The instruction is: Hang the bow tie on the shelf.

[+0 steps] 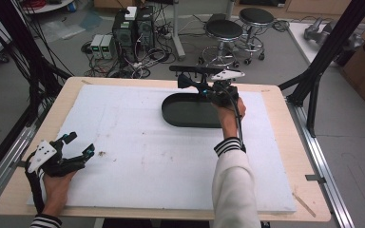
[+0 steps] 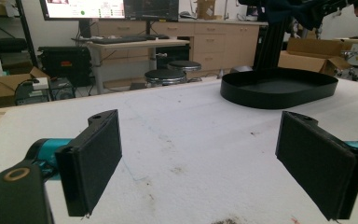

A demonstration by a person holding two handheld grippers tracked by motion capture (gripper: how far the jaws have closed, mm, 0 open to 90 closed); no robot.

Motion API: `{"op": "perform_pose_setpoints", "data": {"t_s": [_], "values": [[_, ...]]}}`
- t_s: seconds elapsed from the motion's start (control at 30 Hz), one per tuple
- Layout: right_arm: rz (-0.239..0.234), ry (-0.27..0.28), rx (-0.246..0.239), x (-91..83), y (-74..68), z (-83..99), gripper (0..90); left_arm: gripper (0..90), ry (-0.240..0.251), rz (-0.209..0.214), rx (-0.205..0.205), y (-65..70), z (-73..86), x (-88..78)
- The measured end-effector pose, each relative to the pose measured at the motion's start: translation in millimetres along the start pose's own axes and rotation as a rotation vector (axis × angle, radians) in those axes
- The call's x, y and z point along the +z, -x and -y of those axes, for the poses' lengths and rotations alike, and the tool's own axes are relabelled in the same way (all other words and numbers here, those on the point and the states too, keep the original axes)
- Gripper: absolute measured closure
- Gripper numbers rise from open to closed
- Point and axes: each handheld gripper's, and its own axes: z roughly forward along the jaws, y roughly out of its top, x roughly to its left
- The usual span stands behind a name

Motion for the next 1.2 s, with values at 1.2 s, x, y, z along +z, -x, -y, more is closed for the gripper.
{"op": "perform_pose_setpoints", "data": {"t_s": [1.2], "values": [[0.055,-0.131,0.091,28.0,7.2,26.3,49.3,14.6,0.012,0.008,0.004,-0.3,0.4,-1.5]]}}
